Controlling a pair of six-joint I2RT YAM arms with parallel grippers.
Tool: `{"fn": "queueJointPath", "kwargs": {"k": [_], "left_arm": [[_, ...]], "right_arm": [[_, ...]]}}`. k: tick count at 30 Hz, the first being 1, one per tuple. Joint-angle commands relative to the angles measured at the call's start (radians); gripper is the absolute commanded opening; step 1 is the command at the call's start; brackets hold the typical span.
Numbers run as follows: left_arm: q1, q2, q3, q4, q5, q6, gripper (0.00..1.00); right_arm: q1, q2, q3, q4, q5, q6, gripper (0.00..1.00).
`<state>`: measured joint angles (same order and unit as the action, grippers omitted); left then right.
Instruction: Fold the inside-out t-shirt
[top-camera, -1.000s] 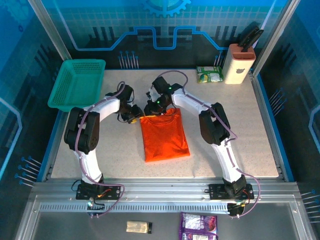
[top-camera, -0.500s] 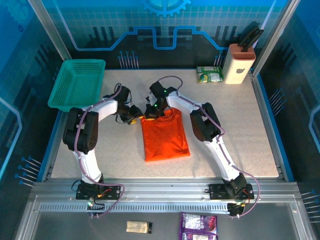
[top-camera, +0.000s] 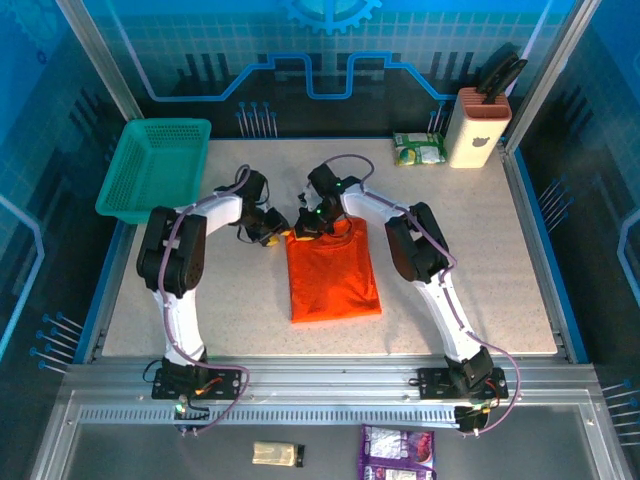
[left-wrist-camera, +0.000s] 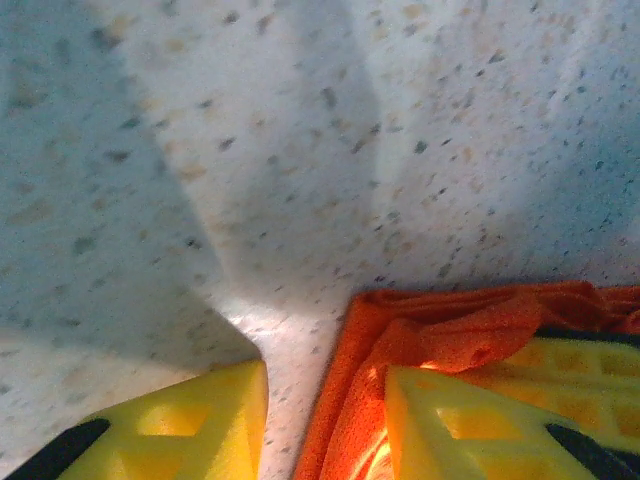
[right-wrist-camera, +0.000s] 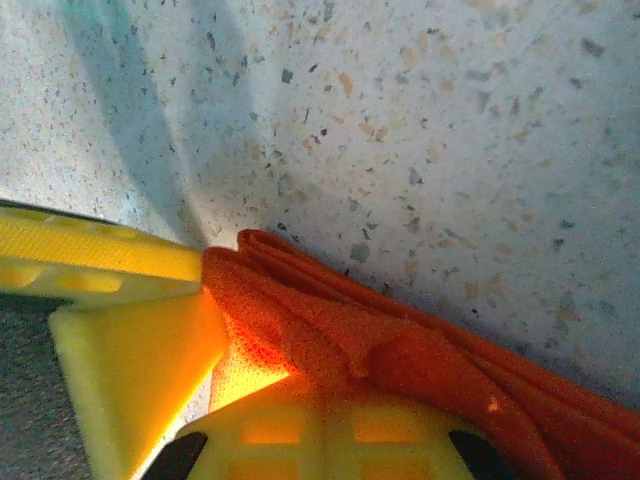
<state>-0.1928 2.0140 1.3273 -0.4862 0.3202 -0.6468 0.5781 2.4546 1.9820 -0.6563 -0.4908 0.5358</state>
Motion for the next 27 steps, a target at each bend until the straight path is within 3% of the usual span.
{"fn": "queueJointPath", "kwargs": {"k": [1,17,27], "left_arm": [[-0.026,0.052,0.037,0.012,0.026,0.01,0.35],[-0.056,0.05,-0.006,0.084,0.084,-0.016,0.22],[-0.049,0.021,0.02,0.036,0.058,0.056,0.27]], "right_arm": [[-0.017,0.028,-0.064,-0.037,0.043,0.024,0.04],[-0.035,-0.001,-0.13,0.021,0.015,0.054,0.04],[-0.045,-0.002,-0.129,0.025,-0.004,0.058,0.04]]}}
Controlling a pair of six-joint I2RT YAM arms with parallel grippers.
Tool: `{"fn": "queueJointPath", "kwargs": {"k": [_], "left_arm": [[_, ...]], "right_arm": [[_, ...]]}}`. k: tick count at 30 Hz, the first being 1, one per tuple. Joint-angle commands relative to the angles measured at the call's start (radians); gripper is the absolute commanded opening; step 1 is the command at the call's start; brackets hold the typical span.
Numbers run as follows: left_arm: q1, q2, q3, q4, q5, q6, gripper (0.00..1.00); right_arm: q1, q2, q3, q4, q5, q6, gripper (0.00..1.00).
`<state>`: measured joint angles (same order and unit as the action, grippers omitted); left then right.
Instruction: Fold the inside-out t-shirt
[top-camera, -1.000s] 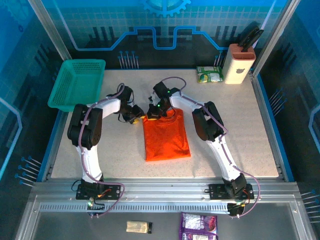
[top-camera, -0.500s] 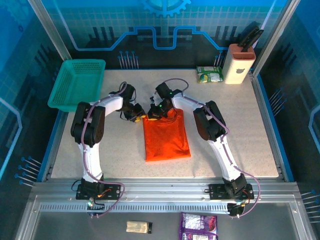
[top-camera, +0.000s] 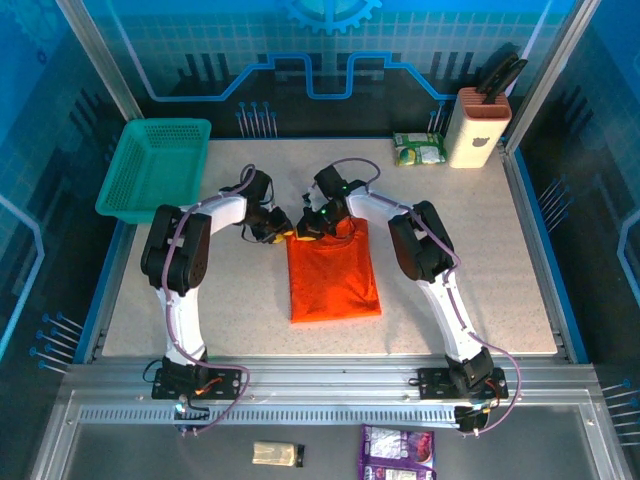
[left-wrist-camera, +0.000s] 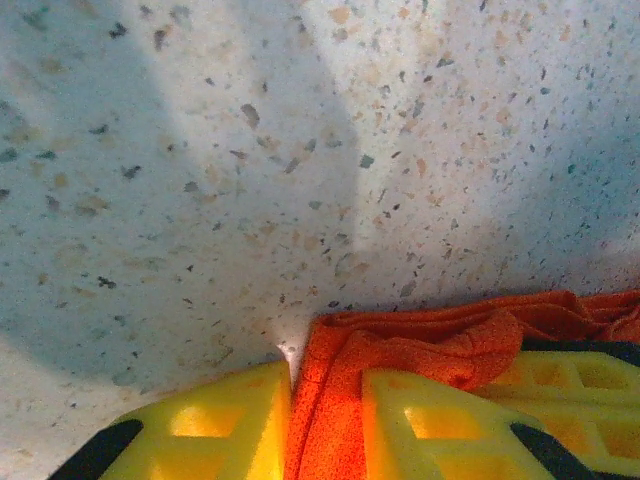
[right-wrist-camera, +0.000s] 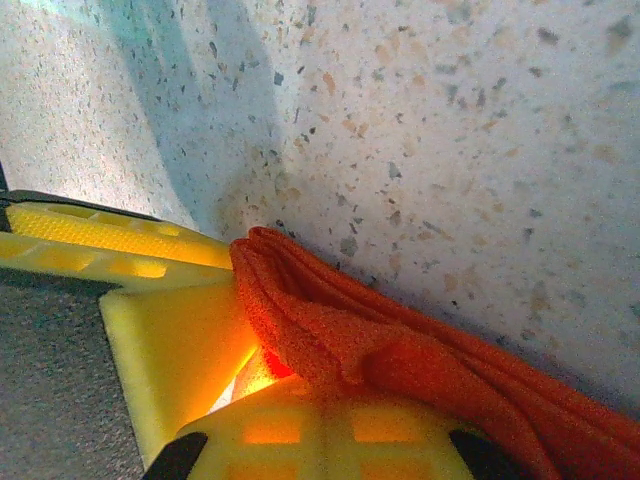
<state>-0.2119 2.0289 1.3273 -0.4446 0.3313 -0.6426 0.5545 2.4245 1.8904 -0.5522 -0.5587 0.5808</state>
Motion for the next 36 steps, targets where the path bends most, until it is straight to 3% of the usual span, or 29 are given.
{"fn": "queueJointPath", "kwargs": {"k": [1,6,15,22,26,30,36], "left_arm": [[-0.032,0.011,0.026,-0.017,0.042,0.065,0.28],[-0.037,0.049,0.043,-0.057,0.052,0.117,0.31],[-0.05,0.054,0.034,-0.026,0.084,0.129,0.14],[-0.049,0.052,0.034,0.011,0.127,0.135,0.23],[-0.05,0.048,0.047,-0.052,0.02,0.149,0.34],[-0.05,0.049,0.063,-0.109,-0.05,0.166,0.34],[-0.057,0.074,0.047,-0.016,0.088,0.14,0.28]], "right_arm": [[-0.023,0.029,-0.036,-0.08,0.063,0.012,0.04],[-0.025,0.034,-0.03,-0.083,0.057,0.011,0.04],[-0.025,0.038,-0.028,-0.083,0.052,0.013,0.04],[-0.025,0.035,-0.029,-0.082,0.053,0.014,0.04],[-0.025,0.036,-0.031,-0.082,0.052,0.016,0.04],[-0.024,0.034,-0.034,-0.081,0.052,0.015,0.04],[-0.022,0.037,-0.037,-0.07,0.042,0.023,0.04]]}}
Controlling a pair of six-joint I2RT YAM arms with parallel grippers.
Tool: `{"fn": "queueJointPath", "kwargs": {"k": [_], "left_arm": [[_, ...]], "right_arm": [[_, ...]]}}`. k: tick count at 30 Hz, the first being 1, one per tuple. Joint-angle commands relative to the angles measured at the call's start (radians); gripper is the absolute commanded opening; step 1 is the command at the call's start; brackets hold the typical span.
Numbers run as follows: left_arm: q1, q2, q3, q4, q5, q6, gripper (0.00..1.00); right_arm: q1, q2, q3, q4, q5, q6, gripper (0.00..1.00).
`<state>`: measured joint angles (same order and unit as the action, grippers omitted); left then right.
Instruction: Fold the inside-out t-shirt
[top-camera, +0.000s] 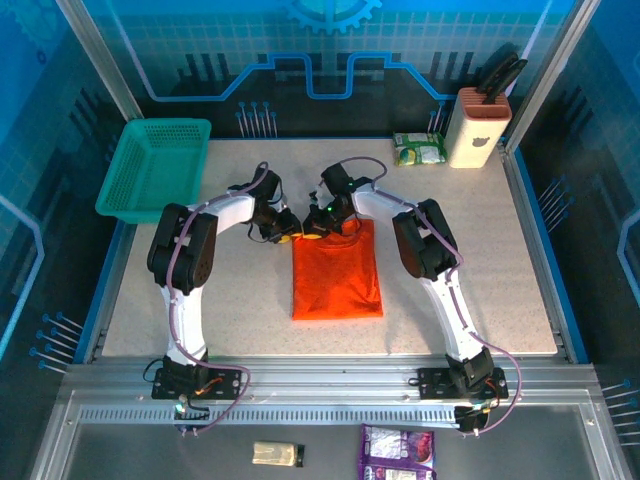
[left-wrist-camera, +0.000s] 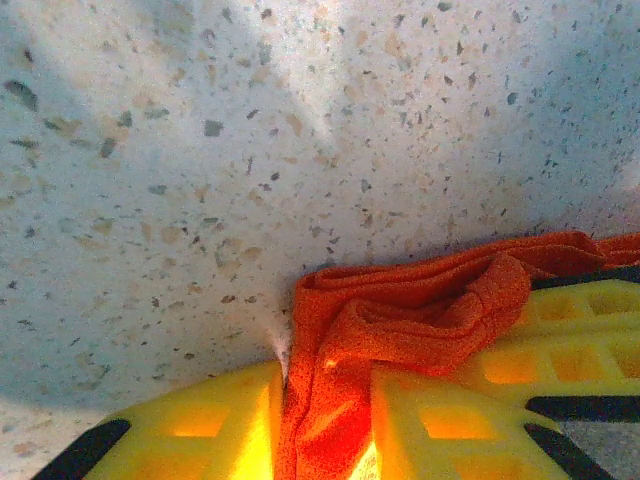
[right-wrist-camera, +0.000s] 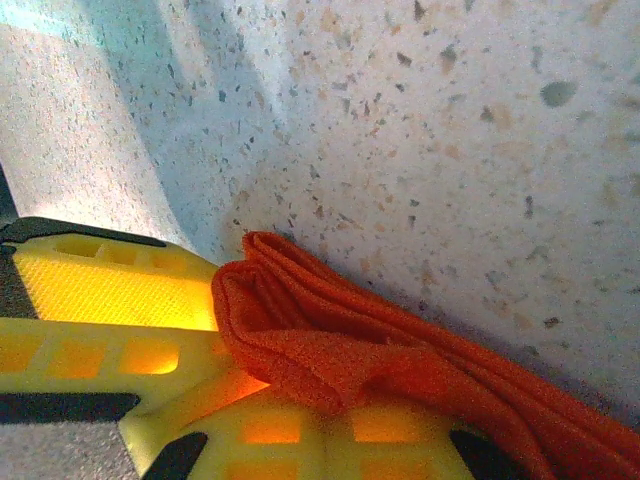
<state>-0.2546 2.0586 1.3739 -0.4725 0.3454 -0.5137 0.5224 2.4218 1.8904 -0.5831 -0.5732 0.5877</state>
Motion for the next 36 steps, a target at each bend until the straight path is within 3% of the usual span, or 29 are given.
{"fn": "queueJointPath", "kwargs": {"k": [1,13,17,25,36], "left_arm": [[-0.016,0.049,-0.005,0.036,0.099,0.003,0.27],[-0.017,0.056,-0.005,0.006,-0.003,-0.007,0.05],[-0.017,0.051,0.001,0.008,-0.008,0.004,0.01],[-0.017,0.043,0.021,-0.011,-0.002,0.028,0.0],[-0.017,0.058,0.05,-0.05,-0.001,0.044,0.0]], "right_arm": [[0.011,0.04,-0.037,-0.036,0.055,0.018,0.04],[0.013,-0.009,-0.02,-0.029,0.044,0.016,0.04],[-0.009,-0.088,-0.001,-0.052,0.044,-0.008,0.14],[-0.135,-0.231,-0.084,-0.208,0.11,-0.164,0.26],[-0.341,-0.343,-0.355,-0.208,0.245,-0.297,0.36]]}}
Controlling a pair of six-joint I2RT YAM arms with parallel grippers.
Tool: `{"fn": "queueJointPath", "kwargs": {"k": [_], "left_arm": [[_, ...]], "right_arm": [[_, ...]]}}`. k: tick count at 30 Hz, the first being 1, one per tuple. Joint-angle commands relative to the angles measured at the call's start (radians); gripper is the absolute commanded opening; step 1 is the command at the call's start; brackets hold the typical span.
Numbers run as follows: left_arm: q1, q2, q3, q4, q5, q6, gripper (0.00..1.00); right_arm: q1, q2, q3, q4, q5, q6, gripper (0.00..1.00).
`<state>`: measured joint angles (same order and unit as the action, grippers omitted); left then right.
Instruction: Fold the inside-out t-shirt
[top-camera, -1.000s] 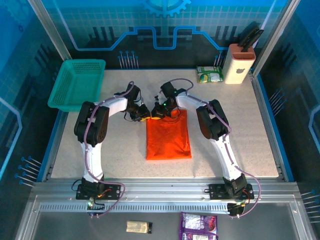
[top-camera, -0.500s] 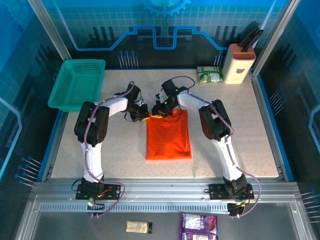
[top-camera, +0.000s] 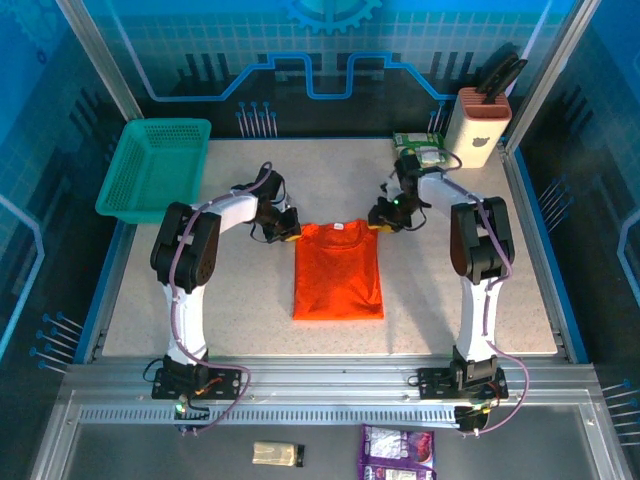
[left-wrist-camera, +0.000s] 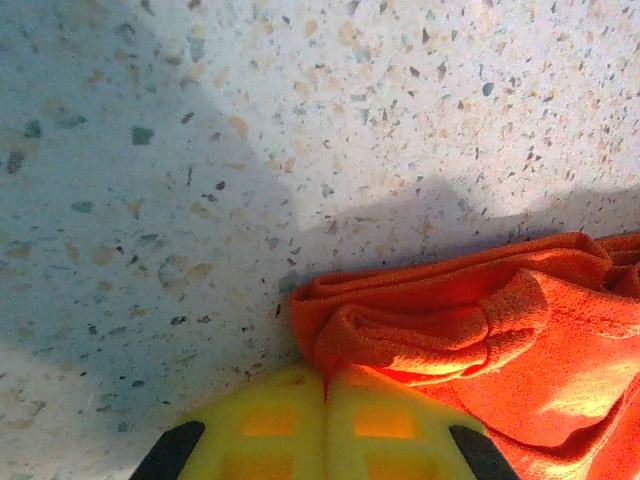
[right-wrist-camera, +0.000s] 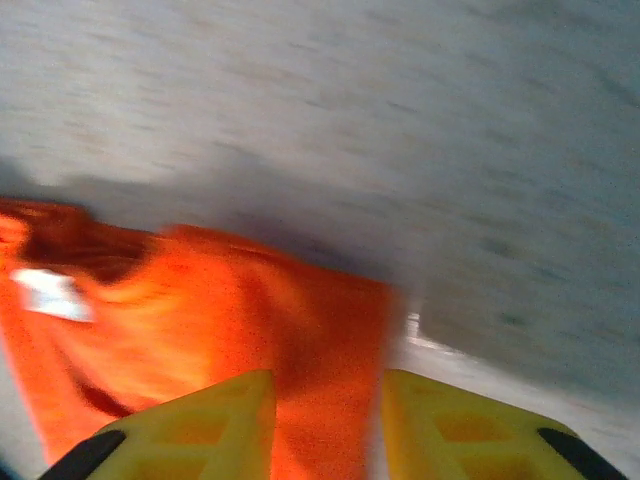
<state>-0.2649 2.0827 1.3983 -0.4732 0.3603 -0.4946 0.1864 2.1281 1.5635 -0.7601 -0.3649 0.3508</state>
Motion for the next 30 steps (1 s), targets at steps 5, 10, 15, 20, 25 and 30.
{"fn": "queueJointPath", "kwargs": {"k": [5,10,15,20,25,30], "left_arm": [[-0.007,0.049,0.049,-0.064,-0.013,0.031,0.0],[-0.007,0.054,0.056,-0.07,-0.011,0.035,0.0],[-0.007,0.054,0.052,-0.07,-0.011,0.037,0.0],[-0.007,0.054,0.05,-0.073,-0.013,0.038,0.0],[-0.006,0.049,0.048,-0.077,-0.017,0.041,0.0],[-0.007,0.042,0.039,-0.079,-0.02,0.037,0.0]], "right_arm": [[-0.002,-0.017,-0.044,-0.01,0.036,-0.063,0.38],[0.026,-0.002,-0.05,0.011,0.001,-0.04,0.4],[0.057,-0.042,-0.088,0.057,-0.007,0.019,0.32],[0.089,-0.067,-0.099,0.052,0.057,0.069,0.27],[0.12,-0.045,-0.071,0.011,0.11,0.081,0.36],[0.155,-0.02,-0.03,-0.052,0.225,0.086,0.43]]}}
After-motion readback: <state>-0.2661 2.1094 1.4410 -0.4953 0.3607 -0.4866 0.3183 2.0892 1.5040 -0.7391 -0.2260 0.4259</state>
